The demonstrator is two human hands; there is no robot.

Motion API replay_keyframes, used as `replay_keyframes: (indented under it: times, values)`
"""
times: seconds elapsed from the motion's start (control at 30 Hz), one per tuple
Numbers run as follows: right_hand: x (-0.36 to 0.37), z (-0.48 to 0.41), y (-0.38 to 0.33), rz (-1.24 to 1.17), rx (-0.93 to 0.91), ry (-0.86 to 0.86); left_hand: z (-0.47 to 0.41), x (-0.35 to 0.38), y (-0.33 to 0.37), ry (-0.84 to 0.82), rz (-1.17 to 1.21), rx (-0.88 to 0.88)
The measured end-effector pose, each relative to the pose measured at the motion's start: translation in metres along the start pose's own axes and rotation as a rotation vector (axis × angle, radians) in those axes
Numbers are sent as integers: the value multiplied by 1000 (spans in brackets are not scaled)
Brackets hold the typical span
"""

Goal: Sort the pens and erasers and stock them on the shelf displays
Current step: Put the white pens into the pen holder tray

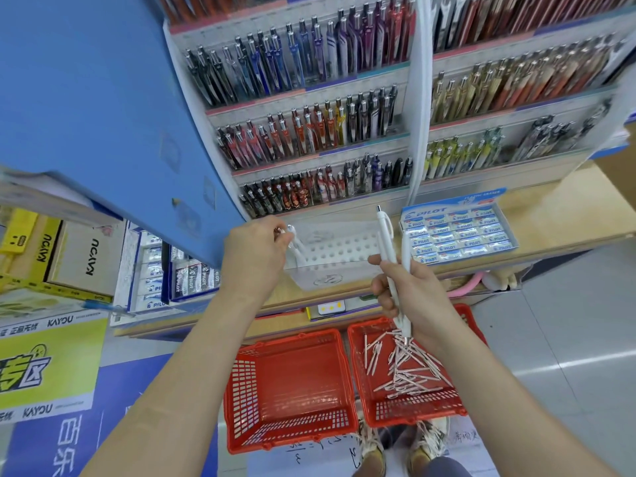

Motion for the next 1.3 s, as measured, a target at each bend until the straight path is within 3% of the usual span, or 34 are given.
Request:
replay_keyframes:
  times: [0.27, 0.47, 0.6, 0.87, 1.3]
  values:
    - [-1, 0, 3, -21, 12, -28, -6, -3, -4, 16, 60, -70]
    - [3, -3, 6, -63, 10, -62, -3, 5, -4, -37, -1, -6]
    - [8, -8, 6, 29, -37, -35, -2, 7, -5, -106, -15, 21]
    - [15, -25, 12, 208, -78, 17, -6, 6, -8, -94, 5, -39]
    - [14, -25, 15, 153, -56, -31, -10, 14, 1, -89, -124, -93]
Point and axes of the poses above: each hand's wrist, its own z-axis away from the middle knuckle, its own x-axis out of the palm, y = z × x, the point moved 3 cm from there along -z, towards the middle knuckle, and after that the axes turned 4 degrees about -x, right-handed, at the moved point
